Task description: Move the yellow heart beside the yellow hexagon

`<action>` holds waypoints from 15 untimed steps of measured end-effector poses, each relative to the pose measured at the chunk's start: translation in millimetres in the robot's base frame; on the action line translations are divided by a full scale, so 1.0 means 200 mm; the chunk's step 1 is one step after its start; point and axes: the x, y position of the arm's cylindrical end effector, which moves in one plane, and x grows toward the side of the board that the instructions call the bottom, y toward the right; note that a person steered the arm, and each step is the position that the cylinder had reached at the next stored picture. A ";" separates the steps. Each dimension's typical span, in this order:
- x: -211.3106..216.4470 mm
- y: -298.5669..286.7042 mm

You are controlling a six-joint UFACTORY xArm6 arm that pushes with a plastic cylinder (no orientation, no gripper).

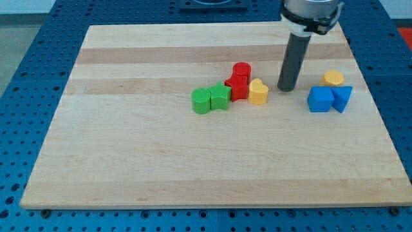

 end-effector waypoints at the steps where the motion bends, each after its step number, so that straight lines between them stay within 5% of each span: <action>1: 0.08 -0.04; 3: 0.29 -0.35; 5: 0.28 -0.61; 8: 0.07 -0.41; 12: 0.21 -0.18; 15: 0.12 -0.05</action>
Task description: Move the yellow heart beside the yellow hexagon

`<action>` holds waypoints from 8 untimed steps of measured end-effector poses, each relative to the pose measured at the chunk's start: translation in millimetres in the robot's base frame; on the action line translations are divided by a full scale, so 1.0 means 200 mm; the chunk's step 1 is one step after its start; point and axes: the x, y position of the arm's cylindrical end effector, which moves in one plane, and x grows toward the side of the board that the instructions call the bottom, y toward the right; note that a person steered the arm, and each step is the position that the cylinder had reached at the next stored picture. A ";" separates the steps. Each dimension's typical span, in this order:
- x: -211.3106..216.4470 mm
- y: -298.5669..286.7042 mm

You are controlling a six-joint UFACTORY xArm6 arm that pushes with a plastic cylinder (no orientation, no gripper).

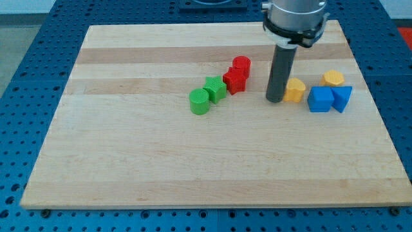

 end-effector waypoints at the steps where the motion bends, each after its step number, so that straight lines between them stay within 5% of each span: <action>1: 0.00 0.04; 8: -0.07 0.15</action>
